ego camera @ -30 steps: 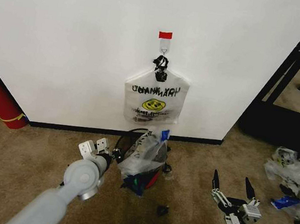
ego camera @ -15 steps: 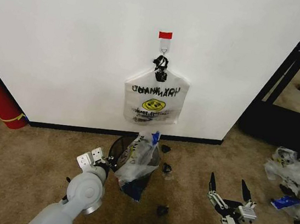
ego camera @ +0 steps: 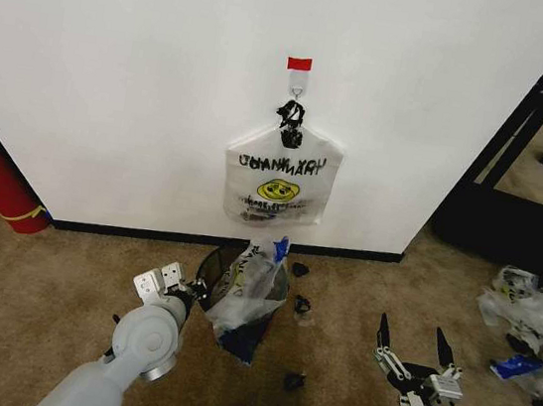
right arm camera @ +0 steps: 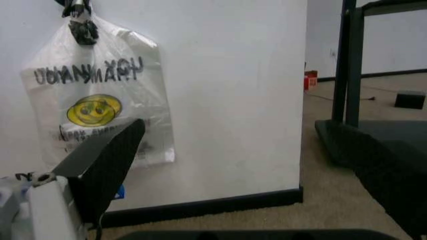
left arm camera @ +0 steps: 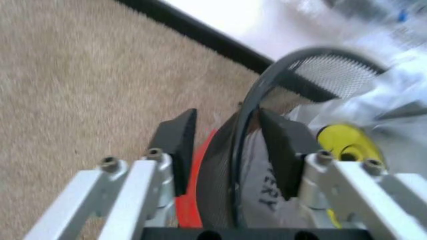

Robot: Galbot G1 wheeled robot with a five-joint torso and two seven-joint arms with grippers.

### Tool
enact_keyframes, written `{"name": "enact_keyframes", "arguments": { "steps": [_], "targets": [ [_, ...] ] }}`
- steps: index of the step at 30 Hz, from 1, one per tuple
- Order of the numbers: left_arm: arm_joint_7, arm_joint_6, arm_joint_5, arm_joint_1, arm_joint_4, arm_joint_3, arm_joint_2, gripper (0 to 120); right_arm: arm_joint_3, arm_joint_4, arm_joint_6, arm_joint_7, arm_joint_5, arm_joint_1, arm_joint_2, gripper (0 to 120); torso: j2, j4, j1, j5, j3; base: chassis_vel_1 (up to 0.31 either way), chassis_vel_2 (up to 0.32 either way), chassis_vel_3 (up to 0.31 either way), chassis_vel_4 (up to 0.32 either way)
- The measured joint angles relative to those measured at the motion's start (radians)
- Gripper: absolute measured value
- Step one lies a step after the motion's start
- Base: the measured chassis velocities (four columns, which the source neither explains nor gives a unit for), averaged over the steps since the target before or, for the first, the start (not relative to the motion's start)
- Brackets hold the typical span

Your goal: Pick up the garbage bag from the wall and place it over the trash bin.

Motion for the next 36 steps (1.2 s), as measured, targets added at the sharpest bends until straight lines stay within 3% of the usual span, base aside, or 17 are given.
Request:
{"name": "enact_keyframes", "arguments": {
  "steps": [2, 8, 10, 16, 18, 21, 22, 23, 25, 28, 31, 34, 36],
  "targets": [
    [0.0, 0.004, 0.001, 0.002, -0.009, -0.004, 0.003, 45, 0.0, 0.002, -0.002, 0.001, 0.0, 0.0, -0.002, 100, 0.0, 0.0, 0.0, -0.0001, 0.0, 0.0, 0.0, 0.0, 0.0],
    [0.039, 0.02, 0.063, 0.037, -0.126, -0.048, 0.068, 72, -0.008, 0.013, -0.063, 0.049, -0.018, 0.007, 0.0, 100, 0.0, 0.0001, 0.0, 0.0, 0.0, 0.0, 0.0, 0.0, 0.0],
    [0.05, 0.02, 0.076, 0.047, -0.145, -0.052, 0.078, 75, -0.014, 0.017, -0.086, 0.066, -0.019, 0.009, 0.001, 100, 0.0, -0.0001, 0.0, 0.0001, 0.0, 0.0, 0.0, 0.0, 0.0],
    [0.219, -0.014, 0.289, 0.196, -0.262, -0.122, 0.116, 98, -0.101, 0.102, -0.387, 0.227, -0.011, 0.078, -0.055, 100, 0.0, 0.0005, 0.0, -0.0002, 0.0, 0.0, 0.0, 0.0, 0.0],
    [0.233, -0.021, 0.305, 0.205, -0.265, -0.125, 0.117, 99, -0.111, 0.111, -0.412, 0.238, -0.005, 0.088, -0.064, 100, 0.0, 0.0006, 0.0, 0.0, 0.0, 0.0, 0.0, 0.0, 0.0],
    [0.332, -0.072, 0.403, 0.208, -0.263, -0.103, 0.144, 100, -0.151, 0.194, -0.607, 0.285, 0.097, 0.171, -0.133, 100, 0.0, 0.0009, 0.0, -0.0002, 0.0, 0.0, 0.0, 0.0, 0.0],
    [0.352, -0.085, 0.424, 0.194, -0.258, -0.082, 0.154, 100, -0.152, 0.208, -0.648, 0.292, 0.134, 0.189, -0.146, 100, 0.0, 0.0003, 0.0, 0.0, 0.0, 0.0, 0.0, 0.0, 0.0],
    [0.375, -0.101, 0.461, 0.188, -0.257, -0.066, 0.161, 100, -0.16, 0.216, -0.699, 0.303, 0.202, 0.224, -0.172, 100, 0.0, -0.002, 0.0, -0.0004, 0.0, 0.0, 0.0, 0.0, 0.0],
    [0.385, -0.109, 0.487, 0.191, -0.26, -0.062, 0.161, 100, -0.167, 0.216, -0.725, 0.305, 0.241, 0.249, -0.191, 100, 0.0, -0.0012, 0.0, -0.0003, 0.0, 0.0, 0.0, 0.0, 0.0],
    [0.4, -0.123, 0.538, 0.22, -0.282, -0.067, 0.148, 100, -0.227, 0.193, -0.806, 0.302, 0.366, 0.359, -0.279, 100, 0.0, 0.001, 0.0, -0.0003, 0.0, 0.0, 0.0, 0.0, 0.0],
    [0.406, -0.129, 0.567, 0.236, -0.29, -0.072, 0.138, 100, -0.29, 0.155, -0.857, 0.302, 0.435, 0.445, -0.314, 100, 0.0, 0.0007, 0.0, 0.0002, 0.0, 0.0, 0.0, 0.0, 0.0],
    [0.406, -0.129, 0.571, 0.238, -0.291, -0.074, 0.133, 100, -0.342, 0.128, -0.908, 0.309, 0.48, 0.515, -0.316, 100, 0.0, -0.0002, 0.0, 0.0, 0.0, 0.0, 0.0, 0.0, 0.0],
    [0.403, -0.129, 0.571, 0.234, -0.291, -0.075, 0.135, 100, -0.425, 0.077, -0.973, 0.333, 0.506, 0.624, -0.302, 100, 0.0, 0.0004, 0.0, 0.0001, 0.0, 0.0, 0.0, 0.0, 0.0]
  ]
}}
